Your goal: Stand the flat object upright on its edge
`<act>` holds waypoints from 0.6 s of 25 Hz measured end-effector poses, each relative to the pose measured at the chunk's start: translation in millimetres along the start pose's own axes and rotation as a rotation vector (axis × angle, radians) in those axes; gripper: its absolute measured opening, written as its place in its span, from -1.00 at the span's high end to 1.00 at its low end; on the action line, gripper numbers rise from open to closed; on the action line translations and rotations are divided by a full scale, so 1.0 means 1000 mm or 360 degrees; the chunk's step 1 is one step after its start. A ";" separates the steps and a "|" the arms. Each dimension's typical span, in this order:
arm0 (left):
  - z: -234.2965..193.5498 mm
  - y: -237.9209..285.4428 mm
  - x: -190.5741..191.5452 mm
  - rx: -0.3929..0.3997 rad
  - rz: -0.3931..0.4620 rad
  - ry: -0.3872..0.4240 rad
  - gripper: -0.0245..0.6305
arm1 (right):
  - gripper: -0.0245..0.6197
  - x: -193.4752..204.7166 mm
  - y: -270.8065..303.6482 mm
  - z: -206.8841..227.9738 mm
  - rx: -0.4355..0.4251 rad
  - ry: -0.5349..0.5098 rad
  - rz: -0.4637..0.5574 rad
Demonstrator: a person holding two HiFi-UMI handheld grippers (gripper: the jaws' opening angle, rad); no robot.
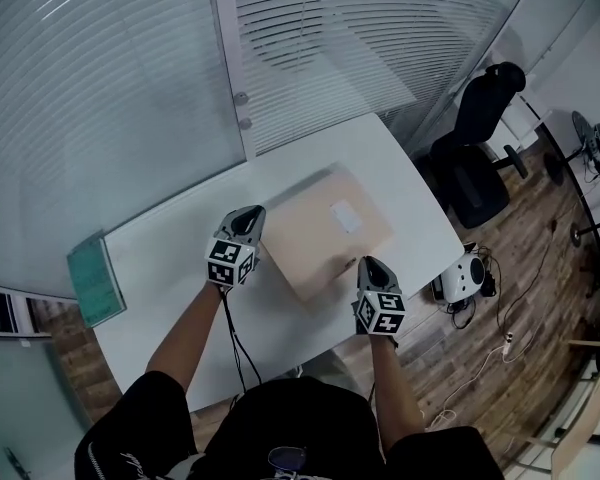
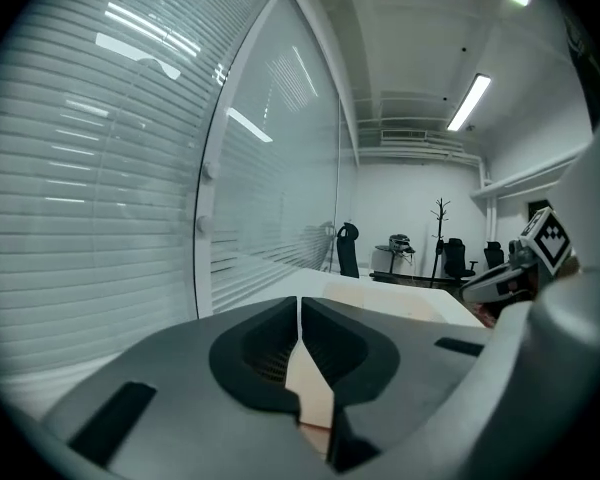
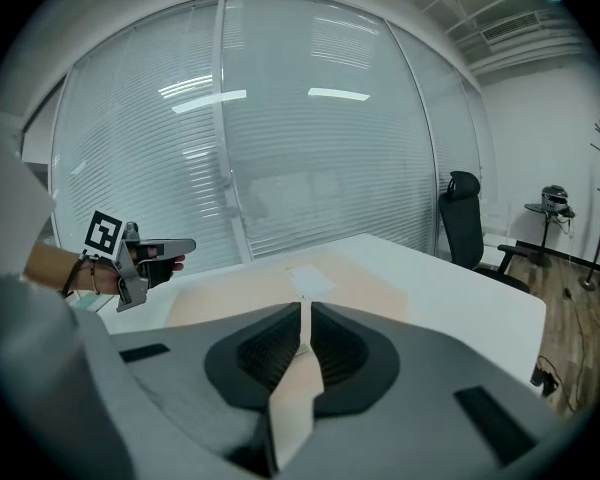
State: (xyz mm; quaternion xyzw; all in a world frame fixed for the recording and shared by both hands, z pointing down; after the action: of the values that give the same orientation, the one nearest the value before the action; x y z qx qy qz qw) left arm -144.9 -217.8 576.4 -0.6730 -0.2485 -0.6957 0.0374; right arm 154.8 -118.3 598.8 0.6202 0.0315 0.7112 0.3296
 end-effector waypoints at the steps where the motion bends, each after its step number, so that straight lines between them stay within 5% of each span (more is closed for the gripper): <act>1: 0.000 0.005 0.004 0.0011 -0.0016 0.0006 0.86 | 0.85 0.002 0.002 0.002 0.0009 0.0006 -0.0013; 10: -0.004 0.039 0.020 0.0103 -0.0168 -0.0059 0.85 | 0.43 0.018 0.020 0.023 0.0033 0.0078 -0.0093; 15: -0.001 0.060 0.021 0.0188 -0.0256 -0.0056 0.45 | 0.29 0.022 0.028 0.037 0.0000 0.0115 -0.0130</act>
State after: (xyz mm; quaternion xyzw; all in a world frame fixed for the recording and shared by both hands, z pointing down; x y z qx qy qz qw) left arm -124.3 -264.2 613.6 -0.6595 -0.3428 -0.6687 0.0166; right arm 175.6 -142.3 639.3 0.5923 0.0688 0.7190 0.3570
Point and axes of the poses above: the fingertips, and each gripper's own axes: y forward along the fingers, z to its right, x out of its underside, the point moved 6 cm from there along -y, backward along the fingers, and after that the axes turned 9 degrees about -x, right-handed, at the moved point
